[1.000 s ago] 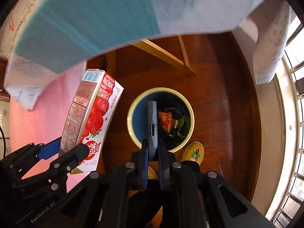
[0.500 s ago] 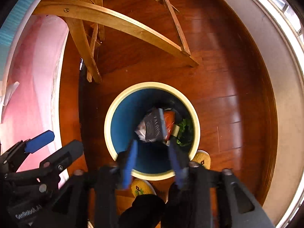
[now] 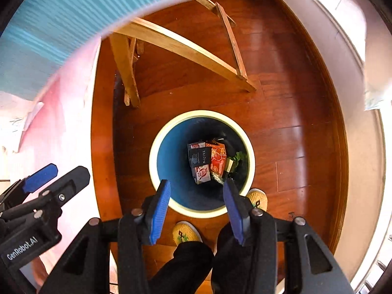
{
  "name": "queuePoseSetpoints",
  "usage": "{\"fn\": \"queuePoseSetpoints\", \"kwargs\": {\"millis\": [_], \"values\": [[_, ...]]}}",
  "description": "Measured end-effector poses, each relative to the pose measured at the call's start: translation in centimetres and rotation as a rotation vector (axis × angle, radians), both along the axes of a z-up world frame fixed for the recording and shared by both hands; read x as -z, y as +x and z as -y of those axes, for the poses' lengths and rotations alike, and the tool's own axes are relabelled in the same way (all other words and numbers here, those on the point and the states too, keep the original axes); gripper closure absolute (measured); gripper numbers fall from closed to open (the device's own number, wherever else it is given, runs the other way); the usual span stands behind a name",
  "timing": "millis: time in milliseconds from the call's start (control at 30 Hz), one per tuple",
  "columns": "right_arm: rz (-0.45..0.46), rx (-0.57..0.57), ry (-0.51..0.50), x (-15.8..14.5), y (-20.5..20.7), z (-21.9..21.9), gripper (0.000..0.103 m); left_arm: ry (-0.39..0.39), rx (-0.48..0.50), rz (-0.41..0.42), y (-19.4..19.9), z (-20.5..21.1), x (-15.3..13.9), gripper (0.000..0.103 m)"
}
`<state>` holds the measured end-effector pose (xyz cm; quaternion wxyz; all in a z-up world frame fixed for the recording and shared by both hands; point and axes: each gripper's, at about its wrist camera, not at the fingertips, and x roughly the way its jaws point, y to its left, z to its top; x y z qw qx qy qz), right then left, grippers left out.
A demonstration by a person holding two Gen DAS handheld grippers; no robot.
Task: Collect trash
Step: 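Raise both tools back toward the table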
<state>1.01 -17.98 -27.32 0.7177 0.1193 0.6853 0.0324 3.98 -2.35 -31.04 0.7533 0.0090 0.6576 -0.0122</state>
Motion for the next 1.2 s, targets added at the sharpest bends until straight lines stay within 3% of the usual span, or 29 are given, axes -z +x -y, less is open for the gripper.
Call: {"fn": "queuePoseSetpoints", "kwargs": {"millis": [233, 667, 1033, 1200], "values": [[0.06, -0.018, -0.01, -8.1, -1.1, -1.4, 0.057, 0.006, 0.0, 0.061, -1.2, -1.3, -8.9, 0.021], [0.239, -0.09, 0.001, -23.8, -3.3, -5.5, 0.057, 0.007, 0.015, 0.266, -3.2, -5.2, -26.1, 0.021], [0.484, -0.112, -0.092, -34.1, -2.5, -6.6, 0.057, -0.017, 0.007, 0.46, -3.7, -7.8, -37.0, 0.021], [0.567, -0.147, -0.116, -37.8, -1.1, -7.9, 0.057, -0.027, -0.005, 0.529, -3.0, -8.7, -40.3, 0.021]]}}
